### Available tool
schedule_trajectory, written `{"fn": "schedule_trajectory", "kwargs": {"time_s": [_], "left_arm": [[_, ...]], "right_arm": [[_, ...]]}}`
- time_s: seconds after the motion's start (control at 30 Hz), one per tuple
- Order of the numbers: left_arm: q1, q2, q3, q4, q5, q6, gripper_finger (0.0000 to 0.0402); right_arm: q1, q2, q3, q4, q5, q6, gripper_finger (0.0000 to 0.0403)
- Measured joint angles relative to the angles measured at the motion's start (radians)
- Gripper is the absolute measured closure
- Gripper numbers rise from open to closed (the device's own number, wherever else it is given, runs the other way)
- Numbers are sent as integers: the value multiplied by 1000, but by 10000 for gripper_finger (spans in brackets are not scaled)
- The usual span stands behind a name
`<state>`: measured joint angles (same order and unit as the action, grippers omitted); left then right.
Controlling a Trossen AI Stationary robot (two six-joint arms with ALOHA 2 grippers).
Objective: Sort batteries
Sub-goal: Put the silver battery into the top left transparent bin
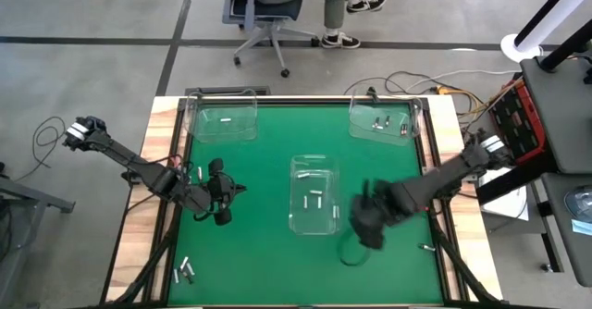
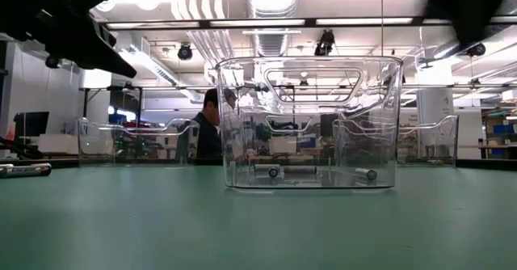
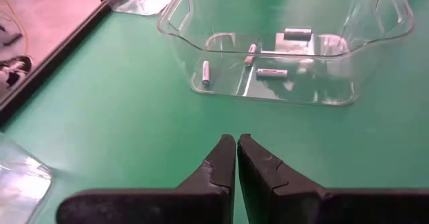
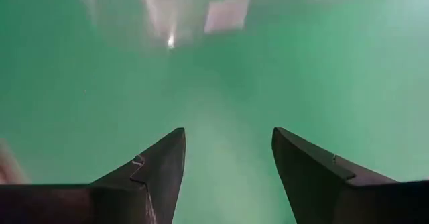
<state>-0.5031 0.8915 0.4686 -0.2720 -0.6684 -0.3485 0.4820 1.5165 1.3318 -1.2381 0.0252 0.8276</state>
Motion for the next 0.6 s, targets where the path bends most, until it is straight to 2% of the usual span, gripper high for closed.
{"fn": "schedule_trajectory", "kwargs": {"time_s": [0.13, 0.3, 0.6], "left_arm": [[10, 13, 0, 7, -3, 0, 402], [10, 31, 1, 67, 34, -20, 402], [8, 55, 22, 275, 65, -99, 402]], "right_arm": [[129, -23, -171, 11, -179, 218, 196], [221, -9, -329, 60, -413, 302, 190], [229, -3, -511, 261, -520, 311, 182]]}}
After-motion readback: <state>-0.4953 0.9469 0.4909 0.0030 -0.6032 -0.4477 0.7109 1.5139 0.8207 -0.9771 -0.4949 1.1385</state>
